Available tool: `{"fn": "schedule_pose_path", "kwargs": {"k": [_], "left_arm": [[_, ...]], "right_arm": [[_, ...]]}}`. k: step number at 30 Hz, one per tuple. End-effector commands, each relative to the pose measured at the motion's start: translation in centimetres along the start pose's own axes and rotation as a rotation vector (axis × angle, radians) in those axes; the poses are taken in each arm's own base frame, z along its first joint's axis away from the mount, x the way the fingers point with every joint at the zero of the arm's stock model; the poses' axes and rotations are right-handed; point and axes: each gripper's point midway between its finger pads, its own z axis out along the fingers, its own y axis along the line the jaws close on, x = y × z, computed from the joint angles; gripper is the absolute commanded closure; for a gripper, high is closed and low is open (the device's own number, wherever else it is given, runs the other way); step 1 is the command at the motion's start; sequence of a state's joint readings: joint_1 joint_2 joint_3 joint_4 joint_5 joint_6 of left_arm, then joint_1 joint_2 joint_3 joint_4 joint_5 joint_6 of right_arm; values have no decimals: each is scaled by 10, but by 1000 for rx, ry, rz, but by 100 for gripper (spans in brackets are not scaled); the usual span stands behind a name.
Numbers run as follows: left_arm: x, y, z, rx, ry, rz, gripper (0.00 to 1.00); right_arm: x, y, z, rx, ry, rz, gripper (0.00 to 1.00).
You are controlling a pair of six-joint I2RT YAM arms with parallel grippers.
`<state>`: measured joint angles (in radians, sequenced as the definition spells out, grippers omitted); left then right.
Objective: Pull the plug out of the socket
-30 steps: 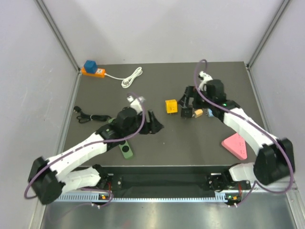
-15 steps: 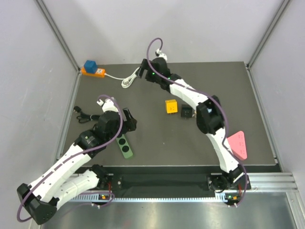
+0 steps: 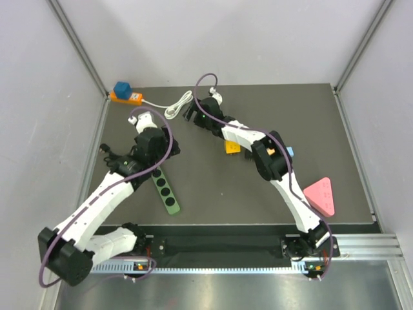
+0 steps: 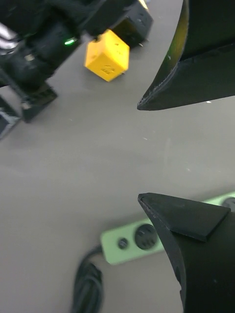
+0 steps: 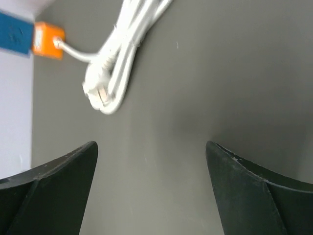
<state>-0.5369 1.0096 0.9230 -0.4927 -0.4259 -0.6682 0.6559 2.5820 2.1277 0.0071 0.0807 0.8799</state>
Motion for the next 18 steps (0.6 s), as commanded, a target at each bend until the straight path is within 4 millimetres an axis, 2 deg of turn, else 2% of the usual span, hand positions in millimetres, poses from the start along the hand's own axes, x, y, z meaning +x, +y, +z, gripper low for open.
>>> {"fn": "schedule_pose_path", "kwargs": {"k": [1, 2, 3, 4, 5, 6, 7, 9, 10, 11, 12, 13, 14, 15, 16, 17, 18], "left_arm": [[-40, -31, 18, 123, -66, -55, 27], [-49, -25, 34, 110, -79, -74, 26], [-53, -23, 42, 114, -81, -78, 25], [-57, -19, 49, 140, -66, -70, 23], [-61, -20, 63, 160, -76, -60, 21], [-63, -17, 70, 168, -74, -40, 20], [-61, -8, 88, 159, -48, -42, 18], [-69, -4, 101, 175, -12, -50, 17], [-65, 9, 119, 139, 19, -53, 17], [-70, 11, 128, 137, 1, -17, 16], [-75, 12, 135, 136, -10, -3, 15], [-68, 20, 151, 122, 18, 6, 15], [-68, 18, 159, 149, 25, 17, 15], [-78, 14, 165, 168, 14, 26, 15], [-71, 20, 181, 159, 42, 26, 16], [-72, 18, 190, 171, 40, 43, 16], [-83, 15, 198, 175, 8, 79, 17]], "right_arm": [[-54, 71, -62, -136, -50, -71, 9], [-58, 71, -70, -140, -46, -86, 8], [-68, 76, -87, -130, -44, -104, 6], [-69, 61, -91, -99, -33, -129, 5], [-70, 58, -99, -90, -22, -141, 4], [-85, 67, -116, -105, -46, -153, 4], [-86, 52, -120, -80, -42, -176, 4], [-104, 58, -142, -93, -67, -193, 3], [-104, 50, -147, -94, -49, -212, 2], [-109, 57, -159, -118, -43, -222, 2], [-111, 55, -165, -116, -34, -231, 2], [-113, 51, -170, -117, -22, -255, 2], [-115, 51, -176, -118, -21, -268, 1], [-126, 57, -192, -128, -40, -279, 0], [-119, 46, -197, -115, -25, -297, 0], [-119, 46, -205, -123, -28, -305, 0], [-117, 43, -220, -134, -36, -316, 0]]}}
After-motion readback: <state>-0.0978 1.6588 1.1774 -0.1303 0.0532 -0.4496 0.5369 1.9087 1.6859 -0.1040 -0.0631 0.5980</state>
